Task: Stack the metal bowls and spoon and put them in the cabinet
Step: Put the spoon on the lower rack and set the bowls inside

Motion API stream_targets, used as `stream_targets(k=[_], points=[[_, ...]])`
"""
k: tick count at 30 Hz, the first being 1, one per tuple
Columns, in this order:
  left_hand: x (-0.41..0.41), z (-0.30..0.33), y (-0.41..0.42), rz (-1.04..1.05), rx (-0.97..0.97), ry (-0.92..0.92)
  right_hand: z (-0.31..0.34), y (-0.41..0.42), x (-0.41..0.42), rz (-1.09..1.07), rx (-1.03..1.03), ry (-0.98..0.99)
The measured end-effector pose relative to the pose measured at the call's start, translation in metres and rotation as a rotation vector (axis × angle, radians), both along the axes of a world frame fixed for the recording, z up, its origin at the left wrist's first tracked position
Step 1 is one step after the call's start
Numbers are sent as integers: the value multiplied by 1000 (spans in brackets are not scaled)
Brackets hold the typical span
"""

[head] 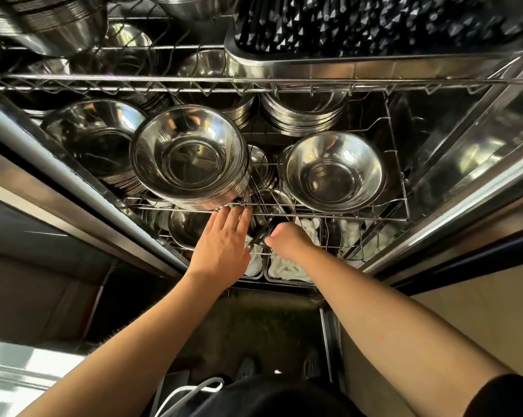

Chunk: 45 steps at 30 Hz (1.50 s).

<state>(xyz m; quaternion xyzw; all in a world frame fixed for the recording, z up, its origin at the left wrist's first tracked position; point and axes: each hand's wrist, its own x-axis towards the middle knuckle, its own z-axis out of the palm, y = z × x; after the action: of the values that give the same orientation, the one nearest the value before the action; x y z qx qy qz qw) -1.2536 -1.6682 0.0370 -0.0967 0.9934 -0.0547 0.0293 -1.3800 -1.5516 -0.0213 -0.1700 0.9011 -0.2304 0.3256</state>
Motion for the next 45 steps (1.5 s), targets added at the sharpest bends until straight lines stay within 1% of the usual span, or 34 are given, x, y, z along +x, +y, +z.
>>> stream_targets(k=[3, 6, 11, 13, 17, 19, 20, 23, 28, 32, 36, 40, 45], points=[[1, 1, -2, -8, 11, -1, 10, 9, 6, 75, -13, 125], [1, 6, -4, -15, 69, 10, 25, 23, 12, 96, -86, 227], [1, 21, -3, -9, 160, 15, 59, 44, 26, 212, -195, 530], [0, 30, 0, -12, 206, 61, 70, 54, 32, 241, -238, 634], [-12, 49, 8, -91, 224, 150, 95, 72, 34, 208, -312, 868], [-22, 56, 13, -137, 214, 188, 107, 80, 30, 174, -309, 931], [-28, 60, 15, -158, 215, 207, 112, 84, 26, 161, -274, 943], [-48, 67, 23, -201, 213, 224, 123, 97, 15, 112, -141, 881], [-78, 66, 35, -213, 154, 156, 129, 114, -3, -55, 3, 723], [-97, 54, 41, -184, 178, 57, 126, 122, -20, -127, 58, 567], [-107, 45, 43, -140, 217, -35, 124, 124, -30, -177, 53, 424], [-108, 39, 43, -128, 220, -57, 122, 123, -33, -164, 63, 391], [-101, 36, 39, -108, 237, -12, 122, 120, -34, -126, 80, 410]])
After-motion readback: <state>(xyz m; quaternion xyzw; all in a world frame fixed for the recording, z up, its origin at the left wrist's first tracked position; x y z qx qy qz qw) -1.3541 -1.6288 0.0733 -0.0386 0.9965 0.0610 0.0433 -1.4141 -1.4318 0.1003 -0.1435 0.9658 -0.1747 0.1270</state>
